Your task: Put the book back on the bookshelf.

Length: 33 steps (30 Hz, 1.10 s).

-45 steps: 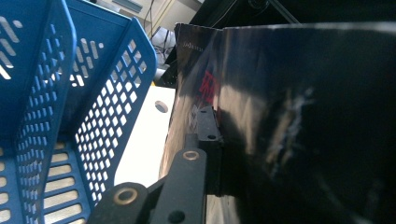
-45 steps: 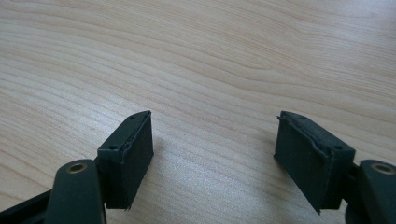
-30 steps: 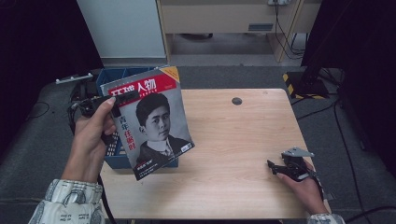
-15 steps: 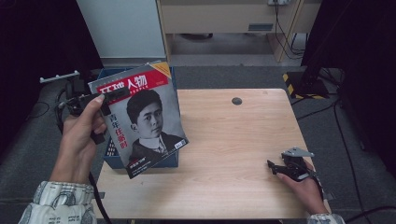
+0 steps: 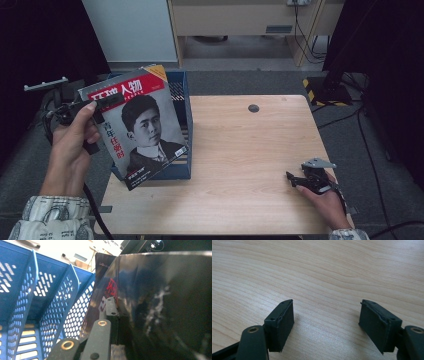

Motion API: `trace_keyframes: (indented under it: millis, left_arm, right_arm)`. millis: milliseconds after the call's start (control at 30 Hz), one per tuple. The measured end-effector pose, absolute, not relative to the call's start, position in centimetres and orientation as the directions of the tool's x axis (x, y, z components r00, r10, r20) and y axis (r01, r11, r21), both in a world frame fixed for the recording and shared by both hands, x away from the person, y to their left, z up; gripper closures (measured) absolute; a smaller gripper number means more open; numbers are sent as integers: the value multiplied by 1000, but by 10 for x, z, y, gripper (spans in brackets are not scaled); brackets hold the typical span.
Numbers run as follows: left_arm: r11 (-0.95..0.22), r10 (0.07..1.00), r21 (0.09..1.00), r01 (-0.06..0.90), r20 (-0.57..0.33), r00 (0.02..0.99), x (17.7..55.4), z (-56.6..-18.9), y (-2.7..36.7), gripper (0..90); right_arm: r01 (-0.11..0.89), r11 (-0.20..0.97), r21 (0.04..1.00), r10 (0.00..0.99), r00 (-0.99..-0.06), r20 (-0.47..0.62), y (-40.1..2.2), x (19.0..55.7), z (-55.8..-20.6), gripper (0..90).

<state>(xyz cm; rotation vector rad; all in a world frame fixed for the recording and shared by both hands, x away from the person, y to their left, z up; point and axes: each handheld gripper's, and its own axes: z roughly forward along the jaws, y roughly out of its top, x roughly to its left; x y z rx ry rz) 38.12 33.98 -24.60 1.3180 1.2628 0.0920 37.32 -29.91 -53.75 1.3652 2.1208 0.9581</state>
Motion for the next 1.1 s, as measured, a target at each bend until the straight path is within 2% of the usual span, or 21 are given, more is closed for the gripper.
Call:
trace_keyframes:
  millis: [1100]
  left_arm:
    - [387, 700, 749, 538, -618, 358, 367, -237, 394, 866]
  right_arm:
    - [605, 272, 748, 910, -415, 5, -299, 373, -537, 278]
